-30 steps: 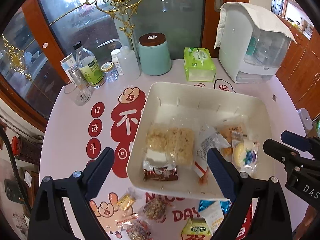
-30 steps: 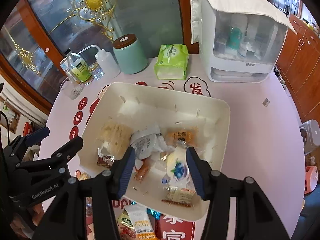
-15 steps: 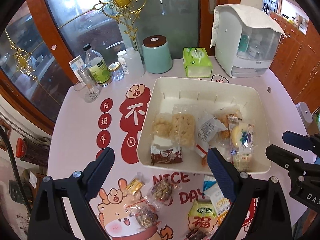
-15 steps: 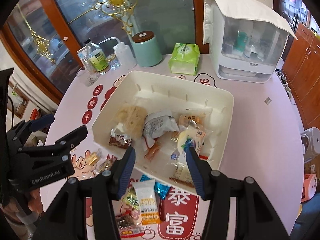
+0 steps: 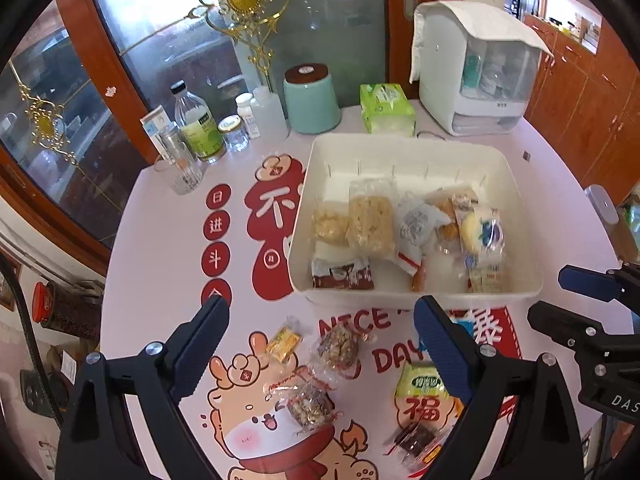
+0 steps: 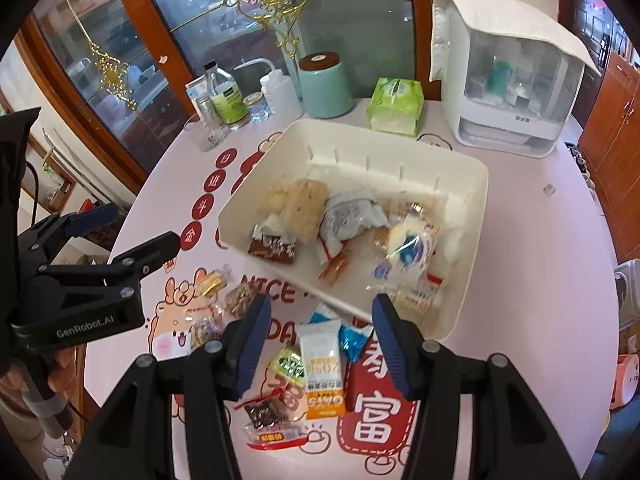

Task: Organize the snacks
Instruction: 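Move both open tools back over the remaining snacks, then grasp the nut-cluster bag with left tool while right grasps the dried-meat packet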

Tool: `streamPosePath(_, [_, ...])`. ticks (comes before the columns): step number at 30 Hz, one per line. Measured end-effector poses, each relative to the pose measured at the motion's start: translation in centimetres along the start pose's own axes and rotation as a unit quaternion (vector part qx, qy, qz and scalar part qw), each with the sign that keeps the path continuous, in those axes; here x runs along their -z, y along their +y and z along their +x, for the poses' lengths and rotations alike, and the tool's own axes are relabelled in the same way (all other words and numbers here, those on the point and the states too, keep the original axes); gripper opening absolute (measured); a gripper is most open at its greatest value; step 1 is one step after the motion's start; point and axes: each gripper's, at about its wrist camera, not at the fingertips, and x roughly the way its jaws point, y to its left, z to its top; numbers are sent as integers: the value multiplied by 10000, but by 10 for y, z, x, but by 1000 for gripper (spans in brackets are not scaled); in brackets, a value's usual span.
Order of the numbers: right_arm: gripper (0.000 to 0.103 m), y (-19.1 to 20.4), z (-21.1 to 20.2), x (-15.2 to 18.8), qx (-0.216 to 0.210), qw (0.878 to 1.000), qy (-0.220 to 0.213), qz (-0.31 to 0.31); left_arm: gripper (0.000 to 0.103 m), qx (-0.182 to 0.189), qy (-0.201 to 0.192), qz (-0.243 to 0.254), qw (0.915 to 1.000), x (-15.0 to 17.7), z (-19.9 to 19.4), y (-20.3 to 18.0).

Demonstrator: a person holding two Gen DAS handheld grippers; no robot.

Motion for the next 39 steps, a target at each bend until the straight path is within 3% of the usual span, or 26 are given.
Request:
streamPosePath(10, [53,25,27,56,103,9989,335,309,93,485,484,50,9976,52,46,19])
streamPosePath(24, [53,36,81,141,283,9880,951,1187,93,1315,1142,-138,9846,127,114,58])
streamPosePath(33, [53,64,115,166,402,9910,869,932,93,1503,1328,-471,9785,150,141,70])
streamPosePath(39, [53,79,130,164,631,9936,730,589,92,1322,1245,-831,9799,153,149,70])
